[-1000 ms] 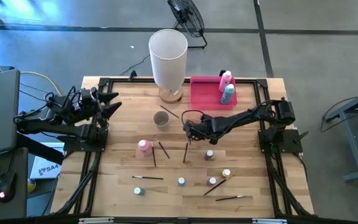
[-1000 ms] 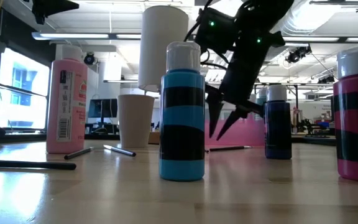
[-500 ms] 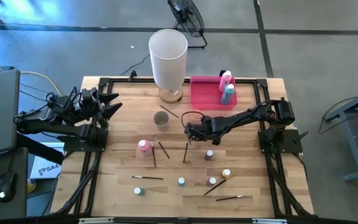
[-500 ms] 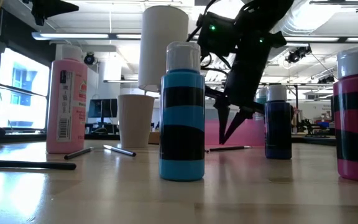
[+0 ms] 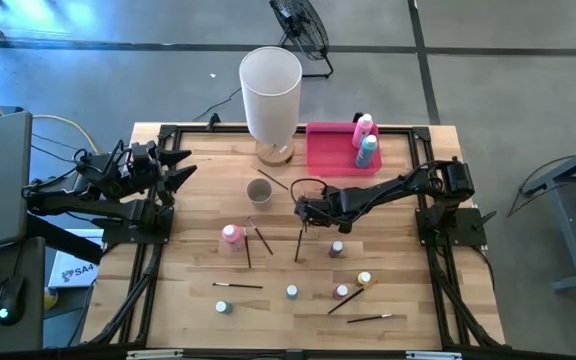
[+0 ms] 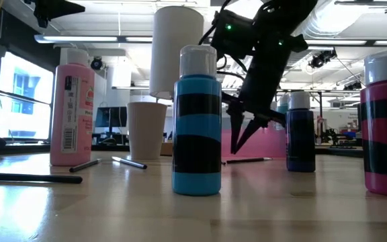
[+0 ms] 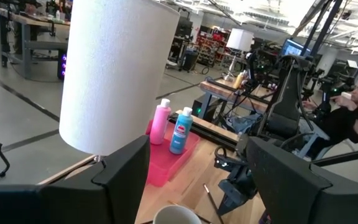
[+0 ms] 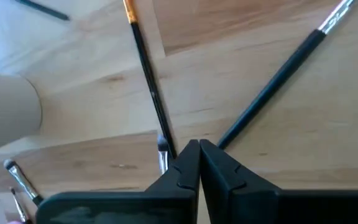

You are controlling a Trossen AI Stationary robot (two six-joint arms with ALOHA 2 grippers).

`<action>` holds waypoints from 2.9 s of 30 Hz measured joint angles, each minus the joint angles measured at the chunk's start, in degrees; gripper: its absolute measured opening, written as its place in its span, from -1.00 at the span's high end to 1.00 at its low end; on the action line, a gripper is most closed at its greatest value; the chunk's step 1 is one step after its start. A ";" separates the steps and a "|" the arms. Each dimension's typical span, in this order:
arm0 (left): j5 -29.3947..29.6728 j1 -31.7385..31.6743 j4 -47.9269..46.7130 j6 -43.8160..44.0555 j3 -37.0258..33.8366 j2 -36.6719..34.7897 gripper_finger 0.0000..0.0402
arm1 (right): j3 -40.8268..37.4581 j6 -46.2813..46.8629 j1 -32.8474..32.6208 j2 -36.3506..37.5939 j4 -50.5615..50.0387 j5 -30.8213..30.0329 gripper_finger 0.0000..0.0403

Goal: Pick & Place Paint Supplies
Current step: Put the silver eyeshadow brush into the white cup

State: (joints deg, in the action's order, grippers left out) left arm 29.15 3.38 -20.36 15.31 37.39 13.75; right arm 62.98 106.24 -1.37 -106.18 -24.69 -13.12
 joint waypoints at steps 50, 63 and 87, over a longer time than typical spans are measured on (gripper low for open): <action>-0.02 0.01 -0.85 -0.46 0.00 -0.01 -0.30 | 0.00 -21.26 10.32 5.39 -10.56 -3.62 0.62; 0.02 0.00 -0.83 -0.46 0.00 -0.01 -0.30 | 0.00 -23.66 12.02 4.24 -9.11 -4.91 0.53; 0.04 0.00 -0.79 -0.44 0.00 -0.01 -0.30 | 0.00 -26.62 11.95 -1.28 -6.97 -5.08 0.55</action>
State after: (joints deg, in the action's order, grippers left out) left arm 29.19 3.38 -21.15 14.87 37.39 13.74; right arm 62.98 79.61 10.59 -107.46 -31.65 -18.20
